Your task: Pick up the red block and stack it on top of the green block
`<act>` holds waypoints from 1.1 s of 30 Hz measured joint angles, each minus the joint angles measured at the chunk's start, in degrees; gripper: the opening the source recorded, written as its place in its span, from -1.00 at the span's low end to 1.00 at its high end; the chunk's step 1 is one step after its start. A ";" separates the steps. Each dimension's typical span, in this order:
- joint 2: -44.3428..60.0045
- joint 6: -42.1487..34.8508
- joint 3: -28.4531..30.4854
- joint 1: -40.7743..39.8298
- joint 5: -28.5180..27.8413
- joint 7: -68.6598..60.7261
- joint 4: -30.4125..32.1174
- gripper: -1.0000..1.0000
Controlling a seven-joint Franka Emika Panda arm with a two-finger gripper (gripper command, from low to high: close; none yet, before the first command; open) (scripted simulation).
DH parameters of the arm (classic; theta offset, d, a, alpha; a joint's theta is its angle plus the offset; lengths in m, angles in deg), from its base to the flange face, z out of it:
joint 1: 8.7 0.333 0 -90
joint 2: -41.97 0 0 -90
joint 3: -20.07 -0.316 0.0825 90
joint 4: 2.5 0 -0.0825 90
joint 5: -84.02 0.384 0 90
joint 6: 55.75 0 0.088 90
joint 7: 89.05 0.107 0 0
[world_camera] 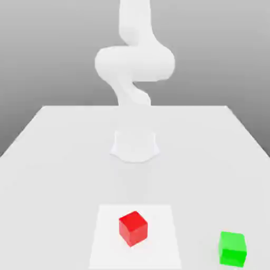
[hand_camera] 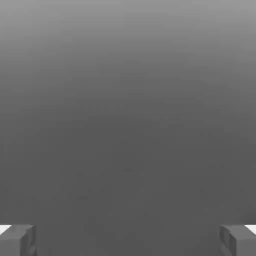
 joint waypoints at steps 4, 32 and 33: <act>8.68 4.57 -1.81 -2.05 2.01 8.14 3.93 0.00; 56.26 33.74 -3.34 -4.73 -6.90 54.09 18.44 -1.00; 57.16 34.47 -3.05 -4.50 -7.15 54.29 18.31 -1.00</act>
